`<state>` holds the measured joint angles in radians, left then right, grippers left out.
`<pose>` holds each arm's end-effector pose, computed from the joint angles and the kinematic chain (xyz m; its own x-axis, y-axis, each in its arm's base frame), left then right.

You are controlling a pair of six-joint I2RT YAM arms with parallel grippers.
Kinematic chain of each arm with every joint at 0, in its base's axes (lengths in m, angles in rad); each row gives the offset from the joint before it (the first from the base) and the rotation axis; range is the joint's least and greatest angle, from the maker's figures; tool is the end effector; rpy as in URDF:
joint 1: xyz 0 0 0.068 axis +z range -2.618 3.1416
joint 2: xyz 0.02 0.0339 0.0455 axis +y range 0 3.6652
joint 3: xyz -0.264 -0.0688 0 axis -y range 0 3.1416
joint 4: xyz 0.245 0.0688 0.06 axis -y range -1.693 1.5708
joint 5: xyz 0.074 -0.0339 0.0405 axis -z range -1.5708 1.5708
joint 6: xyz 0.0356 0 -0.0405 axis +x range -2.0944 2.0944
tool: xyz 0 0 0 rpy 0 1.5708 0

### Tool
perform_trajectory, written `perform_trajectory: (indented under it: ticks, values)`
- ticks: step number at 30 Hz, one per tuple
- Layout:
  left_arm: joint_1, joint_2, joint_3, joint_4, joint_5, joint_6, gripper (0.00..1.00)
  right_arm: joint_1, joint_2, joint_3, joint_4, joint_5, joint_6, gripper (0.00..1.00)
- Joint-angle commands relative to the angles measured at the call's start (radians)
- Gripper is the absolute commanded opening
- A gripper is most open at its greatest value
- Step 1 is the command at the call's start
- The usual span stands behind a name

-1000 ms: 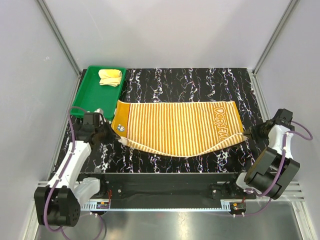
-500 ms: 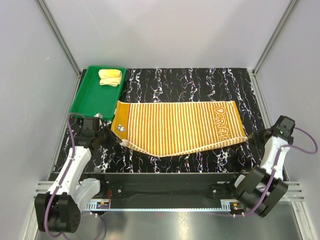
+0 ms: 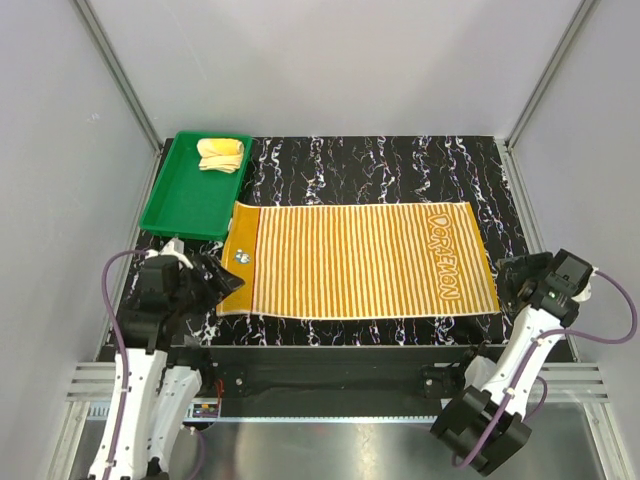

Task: Roll the towels
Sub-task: Flatten the towel

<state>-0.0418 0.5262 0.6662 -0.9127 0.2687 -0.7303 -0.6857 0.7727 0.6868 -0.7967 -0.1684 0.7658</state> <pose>0.1030 -0.0138 0.2641 -0.6732 -0.6156 -0.4098 -0.2938 0.7312 -0.6157 0.1195 -0.0901 0.2523 -0.0553 0.9281 -0.3681 0.8049 0.2596 0.5335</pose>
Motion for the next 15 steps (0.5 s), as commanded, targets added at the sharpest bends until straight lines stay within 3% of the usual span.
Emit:
perform_trajectory:
  ticks: [1, 4, 7, 12, 15]
  values:
    - [0.005, -0.038, 0.035, -0.048, -0.048, 0.028, 0.83, -0.002, -0.017, 0.028, 0.01, -0.121, 0.006, 0.87]
    - [0.005, -0.028, 0.01, 0.058, -0.008, 0.028, 0.83, 0.0, 0.031, 0.04, 0.14, -0.291, 0.016, 0.78]
    - [0.003, 0.035, -0.048, 0.242, 0.064, -0.007, 0.82, 0.021, 0.144, 0.085, 0.253, -0.433, 0.011, 0.77]
    - [-0.004, 0.257, -0.025, 0.458, 0.089, 0.011, 0.81, 0.26, 0.473, 0.345, 0.167, -0.398, -0.155, 0.78]
    - [-0.021, 0.45, 0.033, 0.52, 0.081, 0.02, 0.81, 0.311, 0.653, 0.413, 0.214, -0.408, -0.174, 0.74]
